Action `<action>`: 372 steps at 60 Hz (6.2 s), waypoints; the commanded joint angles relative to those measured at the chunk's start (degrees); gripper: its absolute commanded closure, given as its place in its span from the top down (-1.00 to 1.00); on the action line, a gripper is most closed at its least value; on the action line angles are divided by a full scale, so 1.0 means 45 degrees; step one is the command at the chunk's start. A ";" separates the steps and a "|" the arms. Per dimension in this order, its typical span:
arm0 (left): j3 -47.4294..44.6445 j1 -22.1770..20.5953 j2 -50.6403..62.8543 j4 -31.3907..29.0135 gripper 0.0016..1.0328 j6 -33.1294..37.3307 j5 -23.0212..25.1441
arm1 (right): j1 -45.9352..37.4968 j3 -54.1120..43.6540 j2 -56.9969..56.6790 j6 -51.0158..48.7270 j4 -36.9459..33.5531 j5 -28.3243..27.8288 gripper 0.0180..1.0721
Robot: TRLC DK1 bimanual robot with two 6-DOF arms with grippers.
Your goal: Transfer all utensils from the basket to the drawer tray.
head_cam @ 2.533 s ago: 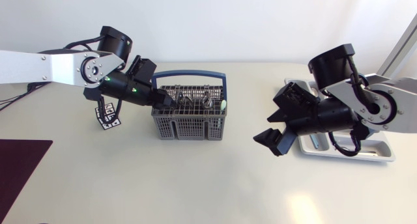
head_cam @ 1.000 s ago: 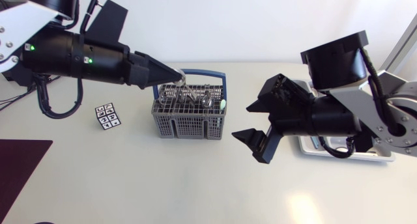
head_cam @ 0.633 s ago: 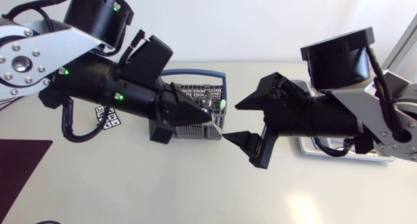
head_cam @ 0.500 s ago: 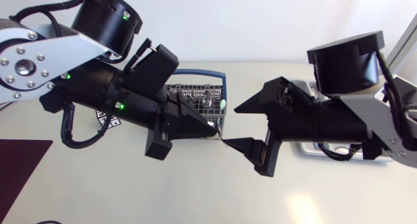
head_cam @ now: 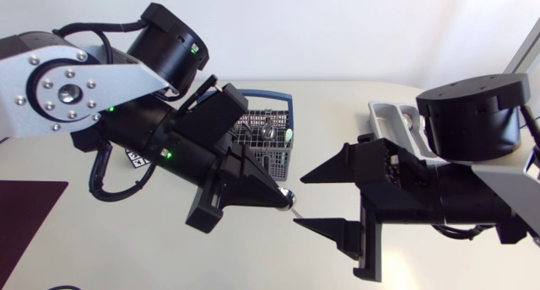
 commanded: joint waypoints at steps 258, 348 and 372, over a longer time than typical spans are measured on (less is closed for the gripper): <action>0.0408 0.2096 0.1407 0.4193 0.32 0.5353 -0.8801 | -0.8541 -0.0201 0.1945 -0.4132 -0.1075 0.3078 0.91; 0.4100 0.2467 0.6290 0.2572 -0.85 1.5216 -0.9211 | -0.9186 0.0873 0.5344 -0.5030 -0.0157 0.2356 0.91; 0.3670 0.2604 0.5177 0.2592 -0.93 1.4748 -0.8918 | -0.9030 0.0619 0.4699 -0.4893 -0.0333 0.2395 0.91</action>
